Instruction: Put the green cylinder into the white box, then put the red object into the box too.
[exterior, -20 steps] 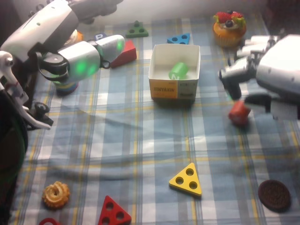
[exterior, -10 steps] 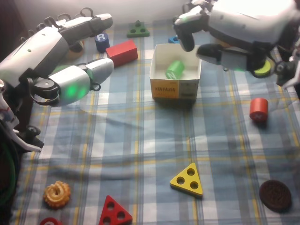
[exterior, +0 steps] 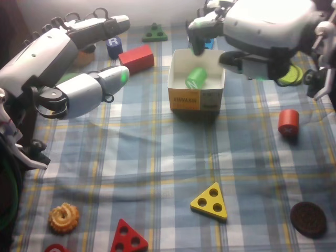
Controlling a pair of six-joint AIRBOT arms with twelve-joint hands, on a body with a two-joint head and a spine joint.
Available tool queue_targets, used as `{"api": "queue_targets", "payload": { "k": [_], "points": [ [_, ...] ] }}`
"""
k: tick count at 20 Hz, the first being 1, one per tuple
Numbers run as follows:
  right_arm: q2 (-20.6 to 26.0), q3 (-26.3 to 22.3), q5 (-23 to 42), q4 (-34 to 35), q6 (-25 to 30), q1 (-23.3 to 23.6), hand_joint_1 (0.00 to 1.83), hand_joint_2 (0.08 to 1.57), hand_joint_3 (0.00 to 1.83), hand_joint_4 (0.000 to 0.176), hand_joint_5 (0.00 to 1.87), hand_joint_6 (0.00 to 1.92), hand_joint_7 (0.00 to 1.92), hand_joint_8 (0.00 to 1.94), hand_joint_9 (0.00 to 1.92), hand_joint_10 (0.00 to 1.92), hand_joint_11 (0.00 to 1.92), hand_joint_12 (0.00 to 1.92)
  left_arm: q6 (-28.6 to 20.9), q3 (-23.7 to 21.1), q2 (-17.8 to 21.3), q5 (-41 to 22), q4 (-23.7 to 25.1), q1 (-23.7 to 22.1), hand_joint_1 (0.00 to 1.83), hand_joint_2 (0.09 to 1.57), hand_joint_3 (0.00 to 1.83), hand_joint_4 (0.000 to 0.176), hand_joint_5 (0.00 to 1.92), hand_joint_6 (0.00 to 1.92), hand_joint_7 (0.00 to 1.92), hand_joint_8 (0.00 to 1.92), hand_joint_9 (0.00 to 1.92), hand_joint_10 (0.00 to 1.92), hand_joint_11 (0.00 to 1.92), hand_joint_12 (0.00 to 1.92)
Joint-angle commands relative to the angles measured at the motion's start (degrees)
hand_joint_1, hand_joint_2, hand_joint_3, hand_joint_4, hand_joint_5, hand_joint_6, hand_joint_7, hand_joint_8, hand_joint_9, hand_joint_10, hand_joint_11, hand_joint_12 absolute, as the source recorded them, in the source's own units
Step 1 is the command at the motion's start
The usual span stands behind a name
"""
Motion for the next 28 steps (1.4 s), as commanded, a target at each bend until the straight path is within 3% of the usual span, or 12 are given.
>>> {"api": "queue_targets", "payload": {
  "k": [1, 3, 5, 6, 7, 9, 12, 14, 16, 19, 21, 28],
  "points": [
    [1.4, -0.8, 9.0, 0.5, -0.1, 1.0, 0.94, 1.22, 0.0, 0.0, 0.1, 0.81, 0.13, 1.05, 0.06, 1.52, 0.0, 1.92, -0.4, -0.3, 0.3, -7.1, 1.7, -0.3, 0.63, 1.37, 0.01, 0.034, 0.37, 0.01, 0.37, 0.0, 0.03, 0.63, 0.0, 1.18],
    [5.0, -3.8, 10.9, 0.1, -0.1, -0.6, 0.84, 1.2, 0.0, 0.019, 0.0, 0.52, 0.11, 0.53, 0.0, 1.14, 0.0, 1.77, -0.4, -0.5, 0.7, -7.5, 1.3, 0.0, 0.66, 1.37, 0.0, 0.039, 0.37, 0.01, 0.36, 0.0, 0.03, 0.61, 0.0, 1.15],
    [9.0, -7.0, 13.1, 0.0, -0.1, -4.3, 0.71, 1.22, 0.0, 0.055, 0.0, 0.14, 0.05, 0.22, 0.0, 0.6, 0.0, 1.31, -0.5, -0.6, 0.7, -7.7, 1.0, 0.3, 0.66, 1.37, 0.0, 0.02, 0.37, 0.0, 0.36, 0.0, 0.03, 0.62, 0.0, 1.2],
    [10.1, -7.9, 13.4, -0.1, -0.1, -5.5, 0.74, 1.22, 0.0, 0.056, 0.0, 0.08, 0.06, 0.12, 0.0, 0.45, 0.0, 1.09, -0.5, -0.6, 0.7, -7.7, 1.0, 0.3, 0.66, 1.37, 0.0, 0.021, 0.37, 0.0, 0.37, 0.0, 0.03, 0.63, 0.0, 1.2],
    [11.0, -8.8, 13.5, -0.3, -0.1, -6.8, 0.72, 1.23, 0.0, 0.03, 0.0, 0.03, 0.06, 0.05, 0.0, 0.36, 0.0, 0.94, -0.5, -0.6, 0.7, -7.7, 0.9, 0.4, 0.62, 1.37, 0.0, 0.028, 0.36, 0.0, 0.36, 0.0, 0.04, 0.62, 0.0, 1.15],
    [12.2, -9.9, 13.5, -0.4, -0.1, -9.5, 0.72, 1.23, 0.0, 0.0, 0.03, 0.03, 0.09, 0.02, 0.0, 0.35, 0.0, 0.98, -0.5, -0.6, 0.8, -7.7, 0.8, 0.6, 0.59, 1.37, 0.0, 0.026, 0.36, 0.0, 0.37, 0.0, 0.05, 0.64, 0.0, 1.18],
    [12.9, -10.0, 10.9, -0.4, -0.1, -11.7, 0.83, 1.19, 0.0, 0.0, 0.08, 0.09, 0.1, 0.01, 0.0, 0.36, 0.0, 1.38, -0.5, -0.6, 0.8, -7.7, 0.4, 0.8, 0.64, 1.36, 0.0, 0.022, 0.38, 0.01, 0.39, 0.01, 0.05, 0.7, 0.0, 1.27],
    [13.0, -9.6, 8.3, -0.7, -0.3, -12.1, 0.91, 1.18, 0.0, 0.0, 0.04, 0.1, 0.08, 0.0, 0.0, 0.35, 0.0, 1.43, -0.5, -0.6, 0.8, -7.7, 0.2, 1.0, 0.64, 1.36, 0.0, 0.024, 0.37, 0.0, 0.38, 0.0, 0.03, 0.7, 0.0, 1.19],
    [13.1, -9.3, 6.0, -0.7, -1.0, -12.4, 0.94, 1.17, 0.0, 0.0, 0.07, 0.18, 0.14, 0.02, 0.0, 0.57, 0.0, 1.57, -0.5, -0.6, 0.8, -7.7, 0.1, 1.2, 0.62, 1.36, 0.0, 0.026, 0.36, 0.0, 0.37, 0.0, 0.02, 0.69, 0.0, 1.18],
    [13.5, -8.9, 3.4, -0.5, -1.2, -13.2, 0.93, 1.18, 0.0, 0.0, 0.06, 0.26, 0.16, 0.01, 0.0, 0.63, 0.0, 1.49, -0.5, -0.6, 0.8, -7.7, -0.1, 1.4, 0.63, 1.36, 0.0, 0.021, 0.36, 0.0, 0.37, 0.0, 0.03, 0.7, 0.0, 1.21],
    [13.8, -8.8, 1.9, 0.4, -2.3, -13.8, 0.92, 1.19, 0.0, 0.0, 0.08, 0.26, 0.16, 0.01, 0.0, 0.61, 0.0, 1.25, -0.5, -0.5, 0.8, -7.7, -0.2, 1.5, 0.65, 1.35, 0.0, 0.039, 0.36, 0.0, 0.36, 0.0, 0.01, 0.66, 0.0, 1.05],
    [13.6, -8.0, -2.5, 1.4, -5.4, -13.8, 0.97, 1.18, 0.0, 0.0, 0.16, 0.25, 0.2, 0.0, 0.01, 0.61, 0.0, 1.16, -0.5, -0.5, 0.8, -7.7, -0.4, 1.7, 0.64, 1.37, 0.0, 0.047, 0.35, 0.0, 0.34, 0.0, 0.01, 0.64, 0.0, 1.1]
  ]
}}
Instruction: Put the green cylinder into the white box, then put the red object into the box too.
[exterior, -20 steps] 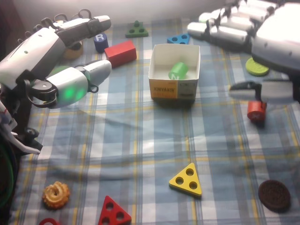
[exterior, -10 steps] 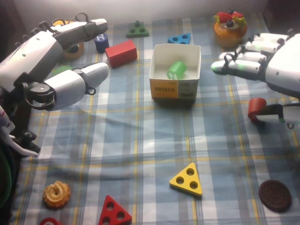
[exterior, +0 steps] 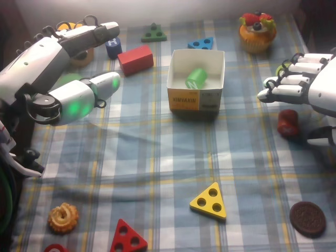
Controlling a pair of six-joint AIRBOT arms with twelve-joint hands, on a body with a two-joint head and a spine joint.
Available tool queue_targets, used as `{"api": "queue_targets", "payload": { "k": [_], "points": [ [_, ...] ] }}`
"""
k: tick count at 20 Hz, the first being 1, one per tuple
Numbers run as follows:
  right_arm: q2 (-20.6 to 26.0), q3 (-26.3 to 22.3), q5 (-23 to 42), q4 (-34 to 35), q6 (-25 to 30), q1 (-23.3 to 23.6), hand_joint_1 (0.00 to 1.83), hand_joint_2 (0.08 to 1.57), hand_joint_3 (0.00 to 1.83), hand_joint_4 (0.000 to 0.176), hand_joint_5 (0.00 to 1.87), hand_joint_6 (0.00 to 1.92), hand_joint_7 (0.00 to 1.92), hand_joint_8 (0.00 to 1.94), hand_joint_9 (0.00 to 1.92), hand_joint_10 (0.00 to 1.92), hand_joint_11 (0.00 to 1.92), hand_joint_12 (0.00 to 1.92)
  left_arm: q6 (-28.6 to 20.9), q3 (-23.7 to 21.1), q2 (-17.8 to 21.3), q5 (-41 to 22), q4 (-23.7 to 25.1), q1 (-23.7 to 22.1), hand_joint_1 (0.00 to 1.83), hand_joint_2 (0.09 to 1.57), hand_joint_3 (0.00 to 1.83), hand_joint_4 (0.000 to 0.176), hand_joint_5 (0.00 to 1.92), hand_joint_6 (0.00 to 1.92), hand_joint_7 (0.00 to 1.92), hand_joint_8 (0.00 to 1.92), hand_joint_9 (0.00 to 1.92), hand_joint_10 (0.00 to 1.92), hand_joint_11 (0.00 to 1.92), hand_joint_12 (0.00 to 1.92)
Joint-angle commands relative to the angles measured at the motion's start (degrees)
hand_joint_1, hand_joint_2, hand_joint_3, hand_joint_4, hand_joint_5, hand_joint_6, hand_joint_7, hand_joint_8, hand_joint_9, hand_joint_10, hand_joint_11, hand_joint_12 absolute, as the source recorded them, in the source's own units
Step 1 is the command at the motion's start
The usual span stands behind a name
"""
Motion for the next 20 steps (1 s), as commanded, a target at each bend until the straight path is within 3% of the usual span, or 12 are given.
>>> {"api": "queue_targets", "payload": {
  "k": [1, 3, 8, 9, 11, 12, 14, 15, 17, 18, 20],
  "points": [
    [-0.2, 0.3, 5.3, 0.5, -0.4, 0.4, 0.97, 1.18, 0.0, 0.0, 0.17, 0.26, 0.21, 0.01, 0.01, 0.61, 0.0, 1.15, -0.4, 0.0, 0.2, -6.6, 1.7, -0.4, 0.65, 1.37, 0.0, 0.049, 0.35, 0.0, 0.34, 0.0, 0.0, 0.65, 0.0, 1.1],
    [-0.6, 0.6, 5.1, 0.5, -0.4, 0.4, 0.98, 1.18, 0.0, 0.0, 0.19, 0.26, 0.23, 0.01, 0.02, 0.63, 0.0, 1.18, -0.4, 0.0, 0.2, -6.6, 1.7, -0.4, 0.65, 1.37, 0.0, 0.038, 0.35, 0.0, 0.34, 0.0, 0.0, 0.65, 0.0, 1.08],
    [-1.3, 0.9, 4.7, 0.4, -0.9, 0.4, 0.98, 1.19, 0.0, 0.0, 0.19, 0.34, 0.35, 0.03, 0.04, 0.81, 0.0, 1.35, -0.4, 0.1, 0.2, -6.4, 1.7, -0.4, 0.64, 1.38, 0.0, 0.044, 0.34, 0.0, 0.33, 0.0, 0.0, 0.64, 0.0, 1.06],
    [-1.4, 0.9, 4.7, 0.4, -1.0, 0.4, 0.96, 1.21, 0.0, 0.0, 0.21, 0.4, 0.41, 0.04, 0.03, 0.9, 0.0, 1.37, -0.4, 0.1, 0.2, -6.4, 1.7, -0.4, 0.64, 1.38, 0.0, 0.037, 0.34, 0.0, 0.34, 0.0, 0.01, 0.61, 0.0, 0.94],
    [-1.5, 0.9, 4.7, 0.4, -1.1, 0.4, 0.98, 1.22, 0.0, 0.0, 0.21, 0.45, 0.44, 0.06, 0.05, 0.93, 0.0, 1.41, -0.4, 0.0, 0.2, -6.4, 1.7, -0.4, 0.64, 1.38, 0.0, 0.033, 0.34, 0.0, 0.34, 0.0, 0.01, 0.61, 0.0, 0.92],
    [-1.7, 1.0, 4.7, 0.4, -1.1, 0.4, 1.02, 1.21, 0.0, 0.0, 0.27, 0.52, 0.52, 0.1, 0.09, 0.97, 0.0, 1.48, -0.4, 0.0, 0.2, -6.4, 1.7, -0.4, 0.63, 1.38, 0.0, 0.043, 0.33, 0.0, 0.33, 0.0, 0.01, 0.6, 0.0, 0.91],
    [-2.1, 1.2, 4.7, 0.4, -1.1, 0.4, 1.09, 1.19, 0.0, 0.0, 0.34, 0.86, 0.6, 0.37, 0.15, 1.11, 0.0, 1.6, -0.4, 0.1, 0.2, -6.4, 1.6, -0.4, 0.61, 1.38, 0.0, 0.051, 0.33, 0.0, 0.33, 0.0, 0.0, 0.59, 0.0, 0.92],
    [-2.3, 1.4, 4.6, 0.4, -1.1, 0.4, 1.12, 1.29, 0.0, 0.0, 0.55, 1.55, 0.74, 1.37, 0.22, 1.41, 0.0, 1.88, -0.4, 0.1, 0.2, -6.3, 1.6, -0.4, 0.65, 1.37, 0.0, 0.041, 0.35, 0.01, 0.35, 0.01, 0.02, 0.62, 0.0, 1.07],
    [-2.8, 1.7, 4.4, 0.4, -1.1, 0.4, 1.13, 1.28, 0.0, 0.0, 0.62, 1.52, 0.77, 1.36, 0.28, 1.48, 0.0, 1.9, -0.4, 0.1, 0.2, -6.3, 1.7, -0.4, 0.67, 1.37, 0.0, 0.035, 0.36, 0.01, 0.36, 0.01, 0.02, 0.65, 0.0, 1.15],
    [-2.8, 1.7, 4.5, 0.5, -1.1, 0.4, 1.15, 1.25, 0.0, 0.0, 0.71, 1.35, 0.77, 1.44, 0.35, 1.57, 0.0, 1.92, -0.4, 0.1, 0.2, -6.3, 1.6, -0.4, 0.65, 1.38, 0.0, 0.04, 0.35, 0.01, 0.35, 0.0, 0.01, 0.66, 0.0, 1.16],
    [-2.6, 1.6, 4.8, 0.5, -1.0, 0.4, 1.14, 1.26, 0.0, 0.0, 0.7, 1.36, 0.74, 1.51, 0.4, 1.65, 0.05, 1.92, -0.4, 0.1, 0.2, -6.3, 1.6, -0.3, 0.69, 1.38, 0.0, 0.035, 0.36, 0.01, 0.36, 0.0, 0.01, 0.67, 0.0, 1.15]
  ]
}}
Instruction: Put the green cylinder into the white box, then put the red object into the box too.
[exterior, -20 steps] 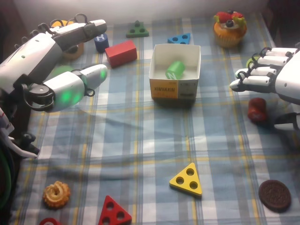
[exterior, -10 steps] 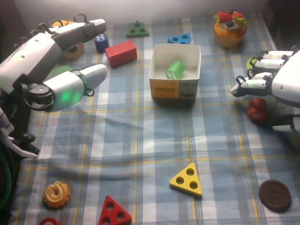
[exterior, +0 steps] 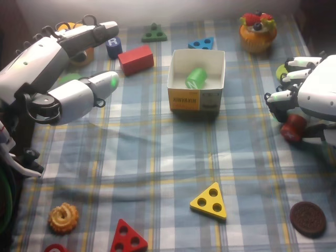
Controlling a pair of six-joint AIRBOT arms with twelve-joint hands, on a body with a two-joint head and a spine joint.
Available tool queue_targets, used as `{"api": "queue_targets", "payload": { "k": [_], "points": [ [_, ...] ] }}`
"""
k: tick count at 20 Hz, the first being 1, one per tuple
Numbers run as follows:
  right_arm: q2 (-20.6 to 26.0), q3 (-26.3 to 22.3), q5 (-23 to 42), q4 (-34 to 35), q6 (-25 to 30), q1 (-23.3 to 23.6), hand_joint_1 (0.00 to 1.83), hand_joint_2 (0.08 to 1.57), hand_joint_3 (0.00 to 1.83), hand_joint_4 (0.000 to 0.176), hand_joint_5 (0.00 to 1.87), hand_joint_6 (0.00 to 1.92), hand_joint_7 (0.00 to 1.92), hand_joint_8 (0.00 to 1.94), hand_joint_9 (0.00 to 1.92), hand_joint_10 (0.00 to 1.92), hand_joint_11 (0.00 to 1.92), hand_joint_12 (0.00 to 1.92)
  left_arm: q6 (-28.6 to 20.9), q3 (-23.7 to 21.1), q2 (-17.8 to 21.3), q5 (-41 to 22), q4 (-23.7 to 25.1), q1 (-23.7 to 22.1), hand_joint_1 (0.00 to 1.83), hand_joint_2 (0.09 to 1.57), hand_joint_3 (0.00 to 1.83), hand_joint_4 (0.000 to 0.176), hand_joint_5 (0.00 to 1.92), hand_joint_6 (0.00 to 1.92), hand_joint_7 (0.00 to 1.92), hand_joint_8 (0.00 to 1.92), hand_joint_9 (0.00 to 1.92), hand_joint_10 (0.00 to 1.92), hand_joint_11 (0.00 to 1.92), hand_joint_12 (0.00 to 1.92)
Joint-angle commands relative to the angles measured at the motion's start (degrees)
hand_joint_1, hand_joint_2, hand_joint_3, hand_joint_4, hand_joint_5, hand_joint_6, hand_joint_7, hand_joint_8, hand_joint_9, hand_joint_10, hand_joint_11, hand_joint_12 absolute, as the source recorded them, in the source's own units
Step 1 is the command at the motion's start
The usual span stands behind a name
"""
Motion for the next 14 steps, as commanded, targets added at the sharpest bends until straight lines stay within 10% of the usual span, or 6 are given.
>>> {"api": "queue_targets", "payload": {
  "k": [1, 14],
  "points": [
    [0.4, -0.1, 5.3, 0.3, -0.1, 0.4, 1.13, 1.28, 0.0, 0.006, 0.67, 1.42, 0.72, 1.51, 0.39, 1.65, 0.03, 1.92, -0.4, 0.1, 0.2, -6.4, 1.9, -0.3, 0.68, 1.38, 0.0, 0.037, 0.36, 0.01, 0.36, 0.0, 0.01, 0.67, 0.0, 1.15],
    [-1.2, 0.3, 12.5, -2.8, 0.4, 9.6, 1.12, 1.3, 0.0, 0.0, 0.66, 1.41, 0.68, 1.63, 0.39, 1.9, 0.15, 1.92, -0.4, 0.2, -0.1, -6.4, 1.6, -0.1, 0.67, 1.37, 0.0, 0.039, 0.37, 0.0, 0.36, 0.0, 0.0, 0.69, 0.0, 1.2]
  ]
}}
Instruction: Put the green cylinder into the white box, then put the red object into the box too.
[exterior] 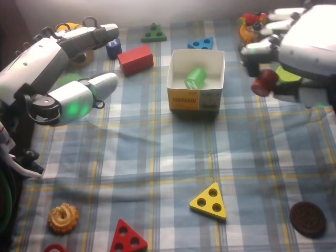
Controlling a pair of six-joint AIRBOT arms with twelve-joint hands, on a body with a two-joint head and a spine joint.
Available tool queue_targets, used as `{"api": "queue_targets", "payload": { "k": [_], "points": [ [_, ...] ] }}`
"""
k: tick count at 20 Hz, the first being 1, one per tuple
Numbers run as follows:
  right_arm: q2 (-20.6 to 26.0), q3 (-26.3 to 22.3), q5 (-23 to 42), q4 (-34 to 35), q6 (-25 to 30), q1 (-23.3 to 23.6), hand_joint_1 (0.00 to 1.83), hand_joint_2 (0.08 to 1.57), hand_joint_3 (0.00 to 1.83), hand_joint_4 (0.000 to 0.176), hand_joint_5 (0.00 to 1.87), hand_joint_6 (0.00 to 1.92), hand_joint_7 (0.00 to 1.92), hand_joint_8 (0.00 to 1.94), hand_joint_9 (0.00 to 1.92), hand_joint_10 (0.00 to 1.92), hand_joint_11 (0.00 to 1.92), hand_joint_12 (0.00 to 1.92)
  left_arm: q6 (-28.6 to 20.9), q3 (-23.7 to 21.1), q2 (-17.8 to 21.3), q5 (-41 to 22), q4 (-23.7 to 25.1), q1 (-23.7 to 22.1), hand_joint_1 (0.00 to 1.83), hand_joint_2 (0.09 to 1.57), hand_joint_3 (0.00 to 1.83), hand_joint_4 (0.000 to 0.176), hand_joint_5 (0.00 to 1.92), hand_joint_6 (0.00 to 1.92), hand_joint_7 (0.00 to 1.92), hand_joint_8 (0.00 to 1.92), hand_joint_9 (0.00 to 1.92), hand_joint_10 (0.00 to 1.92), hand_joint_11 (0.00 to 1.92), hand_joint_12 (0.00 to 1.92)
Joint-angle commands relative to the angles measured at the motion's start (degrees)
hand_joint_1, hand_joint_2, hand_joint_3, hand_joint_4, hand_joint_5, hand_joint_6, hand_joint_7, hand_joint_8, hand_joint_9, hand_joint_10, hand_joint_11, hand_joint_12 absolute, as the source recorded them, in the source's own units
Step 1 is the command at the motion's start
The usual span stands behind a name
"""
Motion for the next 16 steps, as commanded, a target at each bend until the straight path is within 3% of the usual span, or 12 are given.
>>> {"api": "queue_targets", "payload": {
  "k": [1, 2, 3, 5, 6, 7, 10, 11, 12, 13, 15, 16],
  "points": [
    [-0.6, 0.5, 6.6, 0.1, 0.0, 1.3, 1.14, 1.28, 0.0, 0.0, 0.7, 1.35, 0.72, 1.57, 0.41, 1.86, 0.17, 1.92, -0.4, 0.4, -0.3, -6.1, 1.9, -0.3, 0.7, 1.37, 0.0, 0.032, 0.37, 0.01, 0.36, 0.0, 0.0, 0.67, 0.0, 1.13],
    [-1.4, 1.1, 6.6, 0.0, 0.0, 2.1, 1.13, 1.28, 0.0, 0.0, 0.69, 1.39, 0.71, 1.55, 0.39, 1.8, 0.12, 1.92, -0.4, 0.4, -0.3, -6.1, 1.7, -0.3, 0.71, 1.36, 0.0, 0.03, 0.38, 0.01, 0.38, 0.01, 0.02, 0.69, 0.0, 1.22],
    [-2.6, 2.0, 6.6, 0.0, 0.0, 3.3, 1.13, 1.27, 0.0, 0.019, 0.7, 1.41, 0.71, 1.5, 0.38, 1.7, 0.05, 1.92, -0.4, 0.4, -0.3, -6.1, 1.6, -0.2, 0.67, 1.37, 0.0, 0.034, 0.37, 0.01, 0.37, 0.0, 0.02, 0.69, 0.0, 1.25],
    [-4.3, 3.2, 6.3, 0.0, 0.0, 5.2, 1.13, 1.27, 0.0, 0.018, 0.69, 1.42, 0.72, 1.49, 0.4, 1.68, 0.04, 1.92, -0.4, 0.5, -0.4, -6.1, 1.4, -0.1, 0.65, 1.37, 0.0, 0.037, 0.38, 0.01, 0.37, 0.0, 0.03, 0.69, 0.0, 1.28],
    [-5.5, 4.1, 6.0, 0.0, 0.0, 6.3, 1.13, 1.27, 0.0, 0.005, 0.66, 1.45, 0.75, 1.47, 0.4, 1.67, 0.02, 1.92, -0.4, 0.5, -0.5, -6.1, 1.4, -0.1, 0.65, 1.36, 0.0, 0.038, 0.38, 0.01, 0.38, 0.0, 0.02, 0.7, 0.0, 1.32],
    [-6.1, 5.2, 5.3, -0.5, 0.0, 7.8, 1.13, 1.28, 0.0, 0.0, 0.62, 1.49, 0.75, 1.49, 0.42, 1.66, 0.0, 1.92, -0.4, 0.6, -0.7, -6.1, 1.4, -0.1, 0.64, 1.37, 0.0, 0.067, 0.37, 0.01, 0.36, 0.0, 0.01, 0.65, 0.0, 1.24],
    [-8.6, 7.1, 3.1, -1.2, 0.0, 9.6, 1.11, 1.3, 0.0, 0.022, 0.66, 1.47, 0.65, 1.57, 0.37, 1.72, 0.07, 1.92, -0.4, 0.7, -0.9, -6.1, 1.4, -0.1, 0.68, 1.37, 0.0, 0.028, 0.37, 0.0, 0.36, 0.0, 0.02, 0.64, 0.0, 1.26],
    [-9.4, 7.6, 2.5, -1.3, 0.0, 9.8, 1.11, 1.31, 0.0, 0.001, 0.61, 1.5, 0.68, 1.57, 0.33, 1.73, 0.01, 1.92, -0.4, 0.8, -0.9, -6.1, 1.4, -0.1, 0.71, 1.36, 0.0, 0.017, 0.39, 0.01, 0.37, 0.01, 0.03, 0.65, 0.0, 1.27],
    [-10.3, 8.3, 1.7, -1.6, 0.0, 10.0, 1.12, 1.31, 0.0, 0.0, 0.55, 1.52, 0.73, 1.54, 0.29, 1.69, 0.0, 1.92, -0.4, 0.8, -1.0, -6.1, 1.4, -0.1, 0.7, 1.36, 0.0, 0.029, 0.38, 0.01, 0.36, 0.0, 0.02, 0.63, 0.0, 1.22],
    [-10.6, 8.6, 1.3, -1.8, 0.0, 10.0, 1.13, 1.21, 0.0, 0.0, 0.29, 1.15, 0.43, 1.32, 0.19, 1.55, 0.0, 1.89, -0.4, 0.8, -1.0, -6.1, 1.4, -0.1, 0.72, 1.36, 0.0, 0.016, 0.38, 0.01, 0.36, 0.0, 0.02, 0.63, 0.0, 1.21],
    [-10.7, 8.7, 0.8, -1.8, 0.0, 10.0, 1.02, 1.15, 0.0, 0.062, 0.04, 0.45, 0.18, 0.5, 0.01, 0.94, 0.0, 1.32, -0.4, 0.8, -1.0, -6.1, 1.4, -0.1, 0.71, 1.36, 0.0, 0.007, 0.38, 0.0, 0.36, 0.0, 0.0, 0.67, 0.0, 1.23],
    [-10.7, 8.7, 0.7, -1.8, 0.0, 10.0, 0.98, 1.12, 0.0, 0.076, 0.01, 0.19, 0.08, 0.19, 0.0, 0.54, 0.0, 1.06, -0.4, 0.8, -1.0, -6.2, 1.4, -0.1, 0.72, 1.36, 0.0, 0.003, 0.38, 0.01, 0.37, 0.0, 0.0, 0.69, 0.0, 1.28]
  ]
}}
